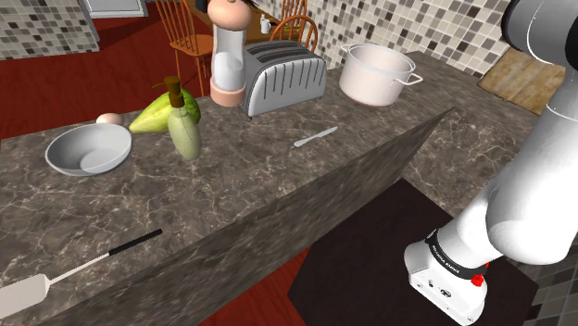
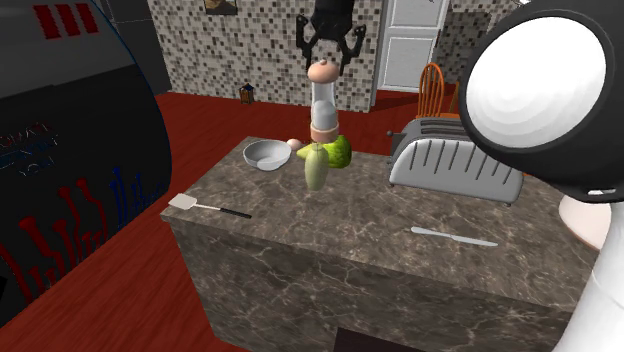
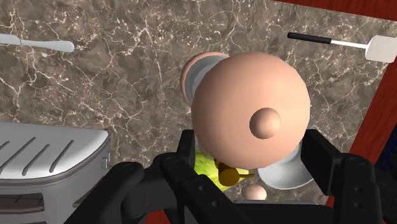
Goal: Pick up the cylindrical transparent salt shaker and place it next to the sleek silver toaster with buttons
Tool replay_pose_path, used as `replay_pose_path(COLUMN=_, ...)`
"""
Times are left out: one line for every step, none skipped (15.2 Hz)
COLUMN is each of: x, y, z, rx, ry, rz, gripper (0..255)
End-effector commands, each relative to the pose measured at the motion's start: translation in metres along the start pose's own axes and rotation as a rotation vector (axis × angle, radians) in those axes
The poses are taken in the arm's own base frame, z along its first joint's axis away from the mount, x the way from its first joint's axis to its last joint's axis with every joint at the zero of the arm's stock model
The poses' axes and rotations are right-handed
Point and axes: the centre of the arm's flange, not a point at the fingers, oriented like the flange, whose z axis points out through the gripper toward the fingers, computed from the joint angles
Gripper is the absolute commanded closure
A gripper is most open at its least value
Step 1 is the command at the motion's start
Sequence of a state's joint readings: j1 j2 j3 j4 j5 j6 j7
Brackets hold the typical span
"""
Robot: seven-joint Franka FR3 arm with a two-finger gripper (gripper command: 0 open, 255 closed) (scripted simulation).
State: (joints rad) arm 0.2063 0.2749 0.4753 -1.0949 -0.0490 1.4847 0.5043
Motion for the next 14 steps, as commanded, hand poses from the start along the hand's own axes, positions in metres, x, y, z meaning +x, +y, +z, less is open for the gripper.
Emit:
replay_pose_path(x=0.009, y=0.024, z=-0.002, rx=0.000, ry=0.000, rz=-0.001, gripper=255)
replay_pose_path(x=0.013, y=0.037, z=-0.004, rx=0.000, ry=0.000, rz=-0.001, gripper=255)
replay_pose_path(x=0.017, y=0.049, z=-0.005, rx=0.000, ry=0.000, rz=-0.001, gripper=255)
replay_pose_path(x=0.022, y=0.061, z=-0.006, rx=0.000, ry=0.000, rz=-0.001, gripper=255)
replay_pose_path(x=0.026, y=0.074, z=-0.008, rx=0.000, ry=0.000, rz=-0.001, gripper=255)
replay_pose_path(x=0.030, y=0.086, z=-0.009, rx=0.000, ry=0.000, rz=-0.001, gripper=255)
replay_pose_path(x=0.035, y=0.099, z=-0.010, rx=0.000, ry=0.000, rz=-0.001, gripper=255)
replay_pose_path(x=0.039, y=0.111, z=-0.012, rx=0.000, ry=0.000, rz=-0.001, gripper=255)
replay_pose_path(x=0.043, y=0.123, z=-0.013, rx=0.000, ry=0.000, rz=-0.001, gripper=255)
replay_pose_path(x=0.048, y=0.136, z=-0.015, rx=0.000, ry=0.000, rz=-0.001, gripper=255)
replay_pose_path(x=0.052, y=0.148, z=-0.016, rx=0.000, ry=0.000, rz=-0.001, gripper=255)
replay_pose_path(x=0.056, y=0.161, z=-0.017, rx=0.000, ry=0.000, rz=-0.001, gripper=255)
replay_pose_path(x=0.061, y=0.173, z=-0.019, rx=0.000, ry=0.000, rz=-0.001, gripper=255)
replay_pose_path(x=0.065, y=0.185, z=-0.020, rx=0.000, ry=0.000, rz=-0.001, gripper=255)
